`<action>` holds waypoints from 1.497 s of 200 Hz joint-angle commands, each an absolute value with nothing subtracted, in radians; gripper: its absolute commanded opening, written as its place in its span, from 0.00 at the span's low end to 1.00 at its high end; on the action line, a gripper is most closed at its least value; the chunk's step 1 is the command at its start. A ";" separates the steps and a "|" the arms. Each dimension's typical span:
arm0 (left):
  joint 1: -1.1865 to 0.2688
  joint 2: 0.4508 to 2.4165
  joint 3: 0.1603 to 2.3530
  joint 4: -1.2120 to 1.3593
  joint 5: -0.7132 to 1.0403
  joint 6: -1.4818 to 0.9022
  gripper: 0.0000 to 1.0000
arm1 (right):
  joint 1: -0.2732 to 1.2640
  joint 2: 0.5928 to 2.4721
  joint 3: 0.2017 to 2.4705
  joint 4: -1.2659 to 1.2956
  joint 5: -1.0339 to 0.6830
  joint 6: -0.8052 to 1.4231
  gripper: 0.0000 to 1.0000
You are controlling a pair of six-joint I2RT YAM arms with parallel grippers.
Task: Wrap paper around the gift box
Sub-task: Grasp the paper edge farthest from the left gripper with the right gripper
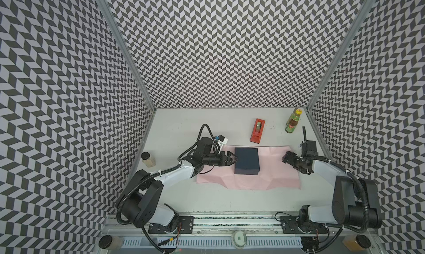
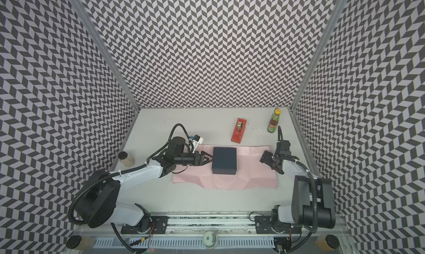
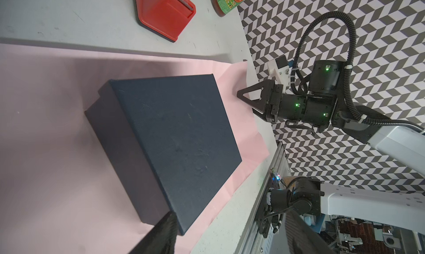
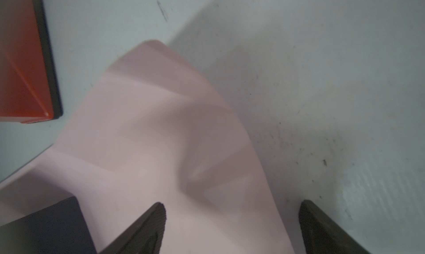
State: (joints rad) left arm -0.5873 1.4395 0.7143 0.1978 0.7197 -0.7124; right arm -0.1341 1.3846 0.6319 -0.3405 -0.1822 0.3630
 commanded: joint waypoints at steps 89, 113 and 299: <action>-0.579 1.442 0.734 0.166 0.685 -0.674 0.75 | -0.113 1.201 0.593 -0.323 -0.298 0.367 0.58; -0.575 1.443 0.735 0.163 0.678 -0.673 0.75 | -0.093 1.166 0.589 -0.322 -0.289 0.371 0.54; -0.577 1.465 0.791 0.125 0.689 -0.650 0.75 | 0.122 1.033 0.652 -0.441 -0.047 0.414 0.11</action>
State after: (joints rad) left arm -0.5816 1.4513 0.7616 0.1337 0.6785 -0.6666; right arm 0.1074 1.0344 0.6121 -0.4416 -0.0875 0.4198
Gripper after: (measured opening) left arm 0.752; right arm 0.151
